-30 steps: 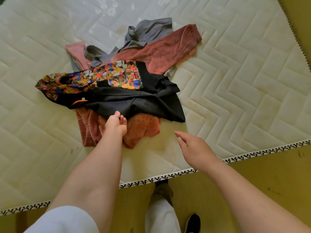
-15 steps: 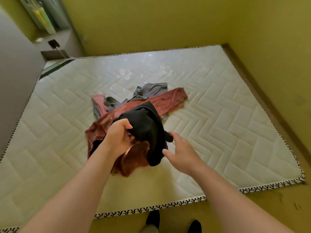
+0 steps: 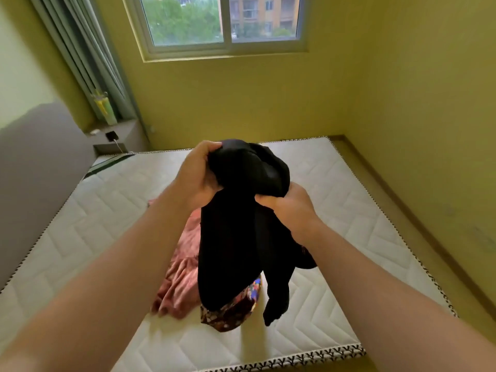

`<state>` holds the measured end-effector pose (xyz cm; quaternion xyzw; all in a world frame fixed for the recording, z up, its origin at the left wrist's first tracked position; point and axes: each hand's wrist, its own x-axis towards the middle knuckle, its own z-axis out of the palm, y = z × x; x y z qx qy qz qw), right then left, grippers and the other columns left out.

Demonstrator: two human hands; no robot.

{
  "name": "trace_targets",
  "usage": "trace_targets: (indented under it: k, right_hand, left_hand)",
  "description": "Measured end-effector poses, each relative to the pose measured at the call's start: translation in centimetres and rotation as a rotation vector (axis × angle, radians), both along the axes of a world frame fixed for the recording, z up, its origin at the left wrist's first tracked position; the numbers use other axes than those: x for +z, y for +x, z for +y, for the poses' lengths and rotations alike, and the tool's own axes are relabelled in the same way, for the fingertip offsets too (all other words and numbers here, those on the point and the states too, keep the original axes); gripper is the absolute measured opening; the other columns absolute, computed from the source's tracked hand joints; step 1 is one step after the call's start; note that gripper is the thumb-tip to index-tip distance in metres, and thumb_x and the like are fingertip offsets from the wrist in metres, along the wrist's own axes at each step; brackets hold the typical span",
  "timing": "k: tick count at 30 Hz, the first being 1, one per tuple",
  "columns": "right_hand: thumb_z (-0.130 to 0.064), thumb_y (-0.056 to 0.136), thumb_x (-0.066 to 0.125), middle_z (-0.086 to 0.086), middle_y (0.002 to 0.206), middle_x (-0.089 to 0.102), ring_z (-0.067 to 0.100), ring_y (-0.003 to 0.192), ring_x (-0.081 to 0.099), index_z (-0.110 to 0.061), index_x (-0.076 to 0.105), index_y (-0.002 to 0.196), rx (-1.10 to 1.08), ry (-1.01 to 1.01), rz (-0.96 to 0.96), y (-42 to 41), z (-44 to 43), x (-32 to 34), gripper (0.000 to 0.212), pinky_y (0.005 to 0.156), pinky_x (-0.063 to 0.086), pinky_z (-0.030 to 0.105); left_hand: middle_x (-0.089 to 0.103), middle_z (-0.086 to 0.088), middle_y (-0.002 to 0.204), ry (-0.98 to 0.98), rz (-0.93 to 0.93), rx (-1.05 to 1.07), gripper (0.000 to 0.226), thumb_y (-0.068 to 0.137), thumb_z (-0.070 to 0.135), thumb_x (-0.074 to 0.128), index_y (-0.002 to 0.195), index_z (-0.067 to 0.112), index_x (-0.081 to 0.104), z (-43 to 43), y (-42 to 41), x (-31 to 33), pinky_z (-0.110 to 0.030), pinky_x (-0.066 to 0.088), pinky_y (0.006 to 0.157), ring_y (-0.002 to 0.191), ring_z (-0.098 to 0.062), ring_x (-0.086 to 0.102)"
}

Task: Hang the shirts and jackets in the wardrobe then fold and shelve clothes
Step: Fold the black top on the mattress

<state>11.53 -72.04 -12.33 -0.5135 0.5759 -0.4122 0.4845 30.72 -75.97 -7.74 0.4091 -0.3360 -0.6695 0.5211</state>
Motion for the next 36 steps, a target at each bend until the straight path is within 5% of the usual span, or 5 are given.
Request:
trace_targets:
  k: [5,17,22,28,36]
  right_hand:
    - [-0.003,0.081,0.069,0.005,0.092,0.073,0.024,0.089,0.072,-0.019,0.067,0.095,-0.150,-0.097,-0.135,-4.3,-2.0,4.8,0.022,0.077,0.061,0.039]
    - [-0.016,0.082,0.074,0.013,0.079,0.061,0.030,0.073,0.065,-0.007,0.056,0.076,-0.286,-0.068,-0.266,-7.7,-5.9,8.9,0.021,0.074,0.058,0.048]
    - [-0.010,0.090,0.065,0.012,0.083,0.055,0.027,0.074,0.060,-0.005,0.052,0.083,-0.327,-0.101,-0.320,-8.3,-6.0,8.2,0.016,0.071,0.055,0.042]
    - [-0.007,0.091,0.057,0.016,0.128,0.052,0.032,0.118,0.055,0.000,0.040,0.127,-0.418,-0.153,-0.232,-9.6,-5.9,9.1,0.041,0.100,0.049,0.051]
    - [-0.031,0.099,0.052,-0.011,0.087,0.044,0.001,0.072,0.045,-0.017,0.031,0.109,-0.538,-0.274,0.105,-13.7,-5.2,7.5,0.028,0.056,0.036,0.017]
  left_hand:
    - [0.076,0.002,0.090,0.031,-0.317,-0.183,0.046,0.096,0.060,0.049,0.110,0.020,0.067,-0.6,-4.2,0.1,-0.037,0.059,0.076,0.086,-0.021,0.075]
    - [0.059,0.008,0.138,-0.305,-0.523,-0.461,0.072,0.071,0.026,0.081,0.138,0.026,0.053,0.5,-9.2,0.0,-0.047,0.049,0.105,0.119,-0.016,0.064]
    - [0.057,0.024,0.132,-0.491,-0.656,-0.644,0.089,0.072,0.042,0.086,0.146,0.035,0.038,1.3,-11.6,0.2,-0.023,0.051,0.096,0.121,0.002,0.057]
    - [0.071,-0.001,0.108,-0.241,-0.812,-0.286,0.023,0.093,0.019,0.064,0.116,0.021,0.062,-2.7,-14.5,-1.0,-0.043,0.057,0.091,0.098,-0.019,0.069]
    - [0.054,0.008,0.094,-0.868,-1.332,-0.055,0.037,0.084,0.036,0.069,0.113,0.024,0.050,-6.6,-14.0,0.8,-0.031,0.039,0.070,0.087,-0.017,0.052]
